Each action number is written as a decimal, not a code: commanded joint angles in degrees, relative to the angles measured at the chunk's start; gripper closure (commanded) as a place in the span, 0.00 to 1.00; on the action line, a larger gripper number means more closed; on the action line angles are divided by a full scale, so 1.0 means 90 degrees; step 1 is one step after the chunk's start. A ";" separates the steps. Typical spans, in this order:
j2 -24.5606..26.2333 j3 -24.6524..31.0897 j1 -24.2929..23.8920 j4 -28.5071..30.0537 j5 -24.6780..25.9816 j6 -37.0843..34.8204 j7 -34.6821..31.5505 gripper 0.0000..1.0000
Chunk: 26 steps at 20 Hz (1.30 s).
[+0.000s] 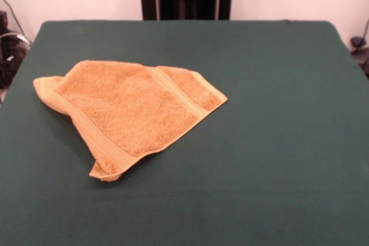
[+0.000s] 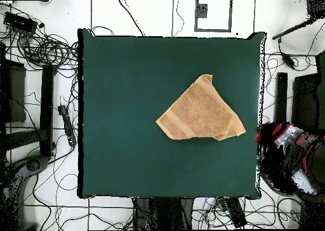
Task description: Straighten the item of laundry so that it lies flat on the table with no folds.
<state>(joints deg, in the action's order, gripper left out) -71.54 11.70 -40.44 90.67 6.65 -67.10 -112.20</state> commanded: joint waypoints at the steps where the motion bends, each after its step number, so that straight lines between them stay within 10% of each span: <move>1: 0.1013 0.0731 -0.0009 0.0880 0.0170 0.0703 0.1604 0.00; 26: 0.2169 0.0917 -0.0446 0.1265 0.0710 0.2113 0.1325 0.00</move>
<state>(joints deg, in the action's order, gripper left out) -54.75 13.36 -44.84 92.78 11.52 -51.70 -112.20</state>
